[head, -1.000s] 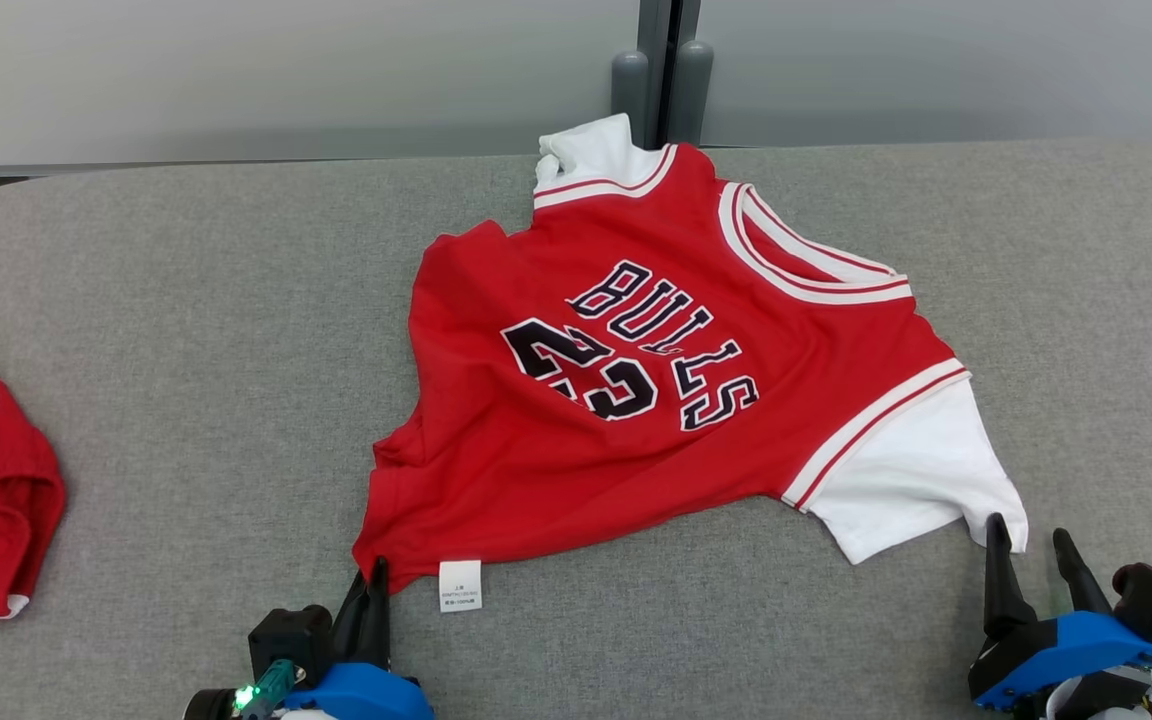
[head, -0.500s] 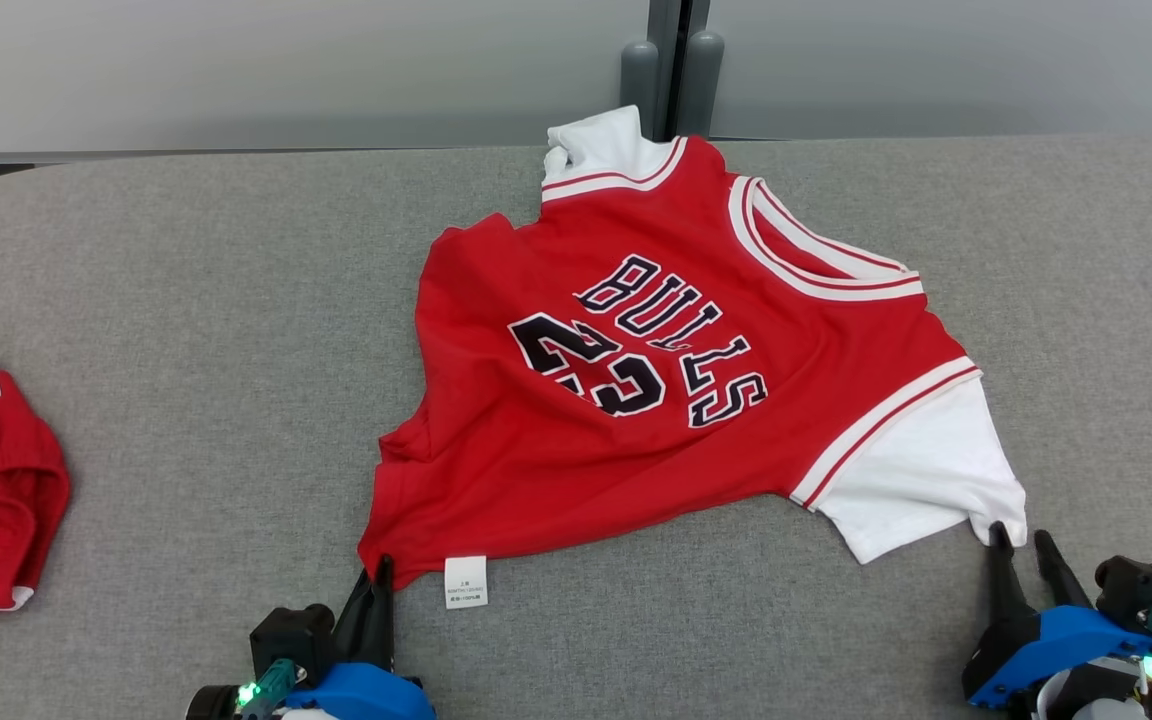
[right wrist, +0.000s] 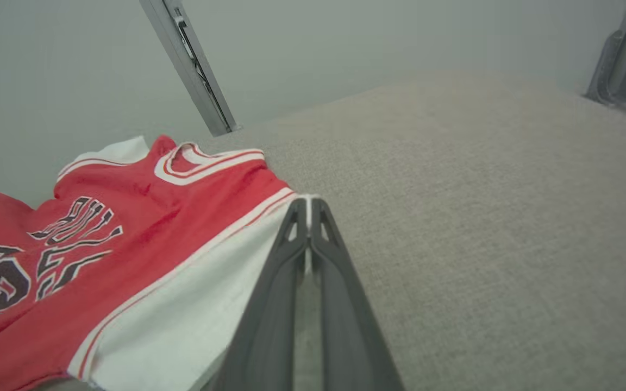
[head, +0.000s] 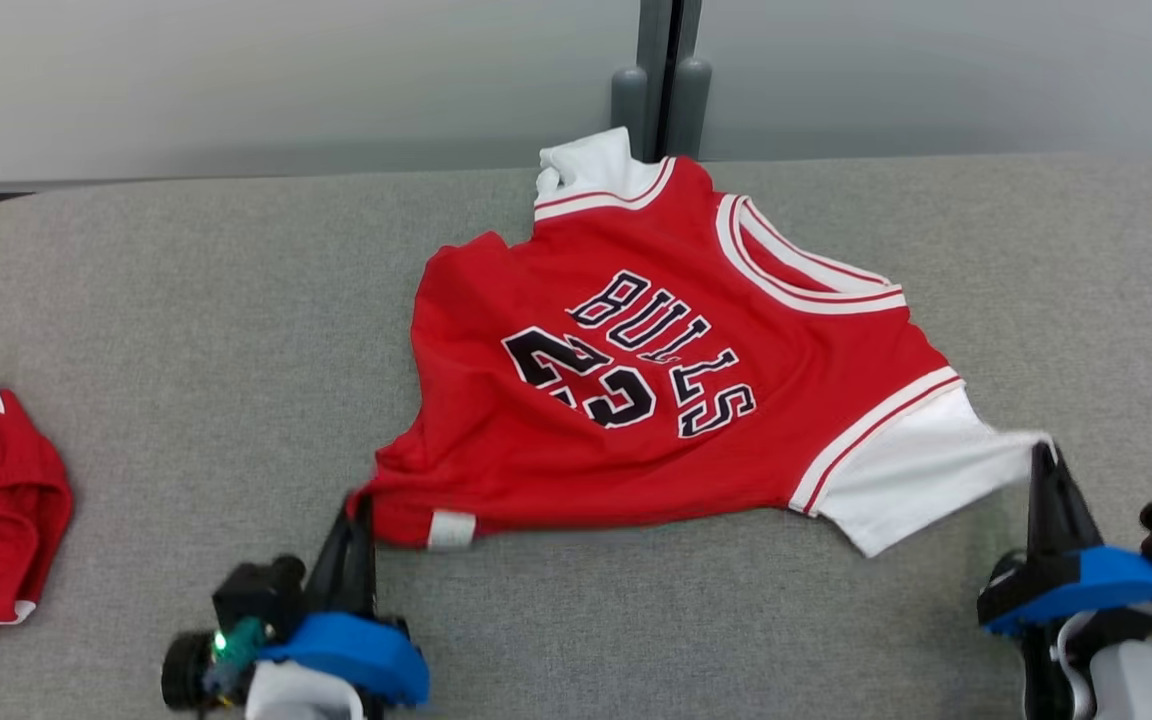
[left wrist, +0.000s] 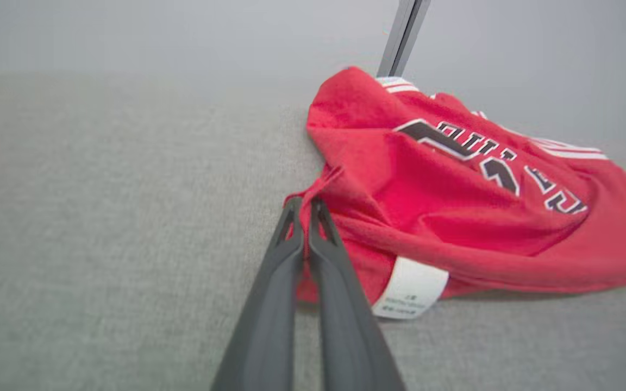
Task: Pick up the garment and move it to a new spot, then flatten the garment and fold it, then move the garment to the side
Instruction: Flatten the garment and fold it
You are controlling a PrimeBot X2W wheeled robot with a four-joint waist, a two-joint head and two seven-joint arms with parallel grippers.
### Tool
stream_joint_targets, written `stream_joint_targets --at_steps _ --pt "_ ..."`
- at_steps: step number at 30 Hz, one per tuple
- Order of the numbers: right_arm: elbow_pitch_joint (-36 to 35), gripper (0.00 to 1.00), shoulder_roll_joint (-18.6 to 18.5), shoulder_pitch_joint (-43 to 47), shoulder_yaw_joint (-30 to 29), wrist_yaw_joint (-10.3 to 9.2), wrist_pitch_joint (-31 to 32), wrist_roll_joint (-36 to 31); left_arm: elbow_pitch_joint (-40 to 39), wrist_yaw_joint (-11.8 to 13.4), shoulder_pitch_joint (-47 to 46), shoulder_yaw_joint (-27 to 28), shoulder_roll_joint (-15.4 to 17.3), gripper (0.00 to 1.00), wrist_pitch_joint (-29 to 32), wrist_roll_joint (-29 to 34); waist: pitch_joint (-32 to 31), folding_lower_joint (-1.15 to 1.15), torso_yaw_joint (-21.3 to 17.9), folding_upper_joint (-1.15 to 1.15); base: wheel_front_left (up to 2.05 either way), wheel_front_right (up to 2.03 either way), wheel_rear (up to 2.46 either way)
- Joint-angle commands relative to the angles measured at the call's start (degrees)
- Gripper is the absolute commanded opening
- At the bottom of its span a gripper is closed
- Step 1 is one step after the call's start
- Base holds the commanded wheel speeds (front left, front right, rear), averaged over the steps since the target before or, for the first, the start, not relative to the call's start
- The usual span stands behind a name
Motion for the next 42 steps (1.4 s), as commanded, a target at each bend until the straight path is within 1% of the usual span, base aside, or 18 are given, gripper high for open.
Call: stream_joint_targets --at_steps 1,4,5,6,7,10,11,13,14,19,22,25,27,29,33,35,39,42 --pt "-2.87 0.00 -0.13 -0.82 0.63 0.01 -0.16 1.42 -2.38 -0.12 -1.73 0.97 0.10 0.00 -0.01 0.51 -1.20 0.00 -0.70 0.00 0.00 0.00 0.00" --pt "-9.13 0.00 -0.21 -2.47 1.45 0.01 -0.21 3.47 -7.06 -0.64 -3.83 3.01 0.08 0.00 -0.02 2.25 -3.02 0.00 -1.27 0.00 0.00 0.00 0.00" --pt "-9.13 0.00 -0.21 -2.47 1.45 0.01 -0.21 3.47 -7.06 -0.64 -3.83 3.01 0.08 0.00 -0.02 2.25 -3.02 0.00 -1.27 0.00 0.00 0.00 0.00" --pt "-12.79 0.00 -0.18 -3.99 1.89 0.01 -0.21 4.58 -9.88 -1.27 -5.75 4.75 0.45 0.00 -0.02 3.77 -4.30 0.00 -1.67 0.00 0.00 0.00 0.00" --pt "-14.64 0.00 -0.22 -5.03 2.27 0.01 -0.21 5.10 -11.24 -1.57 -6.82 5.80 0.81 0.00 0.00 4.45 -4.95 0.00 -1.89 0.00 0.00 0.00 0.00" --pt "-19.27 0.00 -1.30 -8.47 3.09 0.01 -0.20 6.69 -14.58 -2.62 -10.41 7.82 2.41 0.00 0.00 6.12 -6.60 0.00 -2.40 0.00 0.00 0.00 0.00" --pt "-19.27 0.00 -1.30 -8.47 3.09 0.01 -0.20 6.69 -14.58 -2.62 -10.41 7.82 2.41 0.00 0.00 6.12 -6.60 0.00 -2.40 0.00 0.00 0.00 0.00" --pt "-22.94 0.00 -2.75 -12.54 4.00 0.01 -0.20 8.90 -16.80 -3.33 -14.76 9.67 4.52 0.00 0.00 7.14 -7.71 0.00 -2.75 0.00 0.00 0.00 0.00" --pt "-22.94 0.00 -2.75 -12.54 4.00 0.01 -0.20 8.90 -16.80 -3.33 -14.76 9.67 4.52 0.00 0.00 7.14 -7.71 0.00 -2.75 0.00 0.00 0.00 0.00" --pt "-25.95 0.00 -6.43 -20.67 5.98 0.01 -0.18 10.03 -16.78 -3.70 -22.69 11.21 8.37 0.00 0.22 8.45 -7.68 0.00 -2.94 0.00 0.00 0.00 0.00" --pt "-24.65 0.00 -8.54 -25.73 8.11 0.01 -0.16 8.92 -16.11 -3.40 -28.12 11.16 9.77 0.00 1.95 8.96 -6.09 0.00 -2.79 0.00 0.00 0.00 0.00" --pt "-21.51 0.00 -10.35 -31.65 9.72 0.01 -0.17 7.44 -15.03 -2.93 -33.41 10.91 10.61 0.00 3.96 9.46 -2.98 0.00 -2.46 0.00 0.00 0.00 0.00" --pt "-18.23 0.00 -10.38 -35.84 10.23 0.01 -0.16 6.85 -14.06 -2.71 -37.23 10.27 10.62 0.00 4.97 10.08 -0.13 0.00 -2.30 0.00 0.00 0.00 0.00" --pt "-15.46 0.00 -11.05 -41.13 11.00 0.01 -0.16 4.65 -11.78 -2.49 -41.16 9.88 10.49 0.00 5.73 10.09 2.93 0.00 -2.02 0.00 0.00 0.00 0.00" --pt "-8.65 0.00 -10.11 -50.59 8.39 0.01 -0.16 0.73 -6.36 -0.92 -49.59 9.50 11.03 0.00 3.81 11.66 8.19 0.00 -1.81 0.00 0.00 0.00 0.00" --pt "-6.89 0.00 -9.47 -54.98 6.72 0.01 -0.17 -1.56 -3.34 0.13 -53.32 9.97 11.08 0.00 2.21 11.74 10.12 0.00 -1.76 0.00 0.00 0.00 0.00" --pt "-7.63 0.00 -8.60 -58.57 3.27 -0.01 -0.16 -4.66 1.82 1.18 -57.86 10.55 11.09 0.00 0.40 11.66 12.15 0.00 -1.86 0.00 0.00 0.00 0.00" --pt "-9.69 0.00 -8.30 -57.63 0.75 -0.05 -0.18 -4.51 4.88 0.50 -58.48 10.87 11.62 0.00 0.07 11.18 13.45 0.00 -2.19 0.00 0.00 0.00 0.00"
